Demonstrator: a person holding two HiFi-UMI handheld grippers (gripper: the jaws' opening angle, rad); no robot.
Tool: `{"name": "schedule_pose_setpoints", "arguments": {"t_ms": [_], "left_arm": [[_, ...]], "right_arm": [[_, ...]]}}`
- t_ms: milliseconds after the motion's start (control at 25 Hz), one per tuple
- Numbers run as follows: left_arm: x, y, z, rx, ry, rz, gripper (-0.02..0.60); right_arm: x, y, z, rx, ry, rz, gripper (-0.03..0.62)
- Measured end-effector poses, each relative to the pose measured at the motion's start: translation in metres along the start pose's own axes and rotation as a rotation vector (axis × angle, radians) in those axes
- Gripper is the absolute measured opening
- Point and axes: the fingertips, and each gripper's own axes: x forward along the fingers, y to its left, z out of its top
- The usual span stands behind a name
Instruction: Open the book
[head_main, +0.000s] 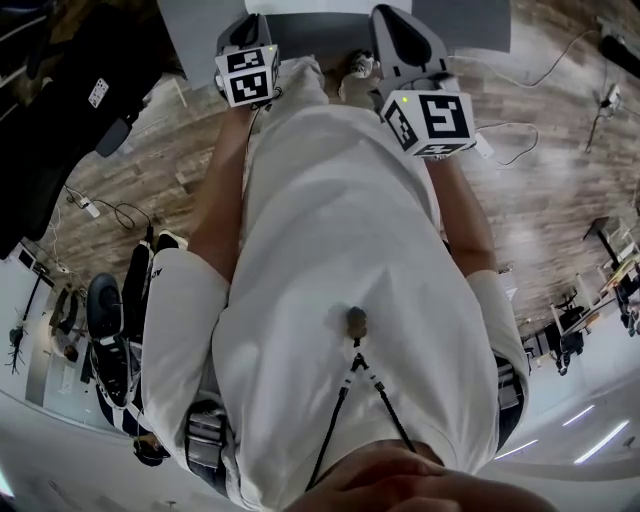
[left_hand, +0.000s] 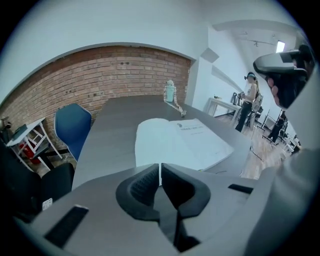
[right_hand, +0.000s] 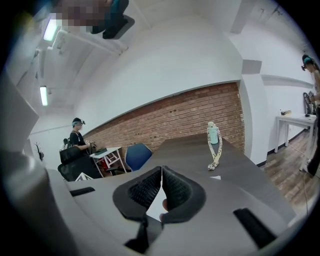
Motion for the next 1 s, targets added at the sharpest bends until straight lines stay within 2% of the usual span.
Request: {"name": "schedule_pose_setpoints", "arguments": {"t_ms": [120, 400, 680, 760, 920, 1000], "left_arm": [[-0.026, -0.048, 0.031, 0.004, -0.052, -0.008, 0.028], [-0.071, -0.117, 0.080, -0.012, -0.214, -0.049, 0.025], [-0.137, -0.202, 0.114, 0.001, -0.391, -0.191, 0.025], [-0.157, -0.225, 0.124, 0.025, -0.435, -0.222, 0.025], [-0.191, -0.270, 0.150, 0.122, -0.514, -0.255, 0.025], [-0.205, -0.287, 0.163, 0.132, -0.558, -0.275, 0.025]], "right_arm": [[-0.039, -0.018, 0.017, -0.003, -0.018, 0.018, 0.037], [-0.082, -0.039, 0.028, -0.005, -0.059, 0.063, 0.037], [-0.135, -0.056, 0.040, 0.017, -0.103, 0.083, 0.037], [-0.151, -0.059, 0.044, 0.030, -0.119, 0.091, 0.037], [-0.182, -0.070, 0.061, 0.015, -0.159, 0.103, 0.037], [-0.195, -0.075, 0.069, -0.006, -0.178, 0.109, 0.037]]}}
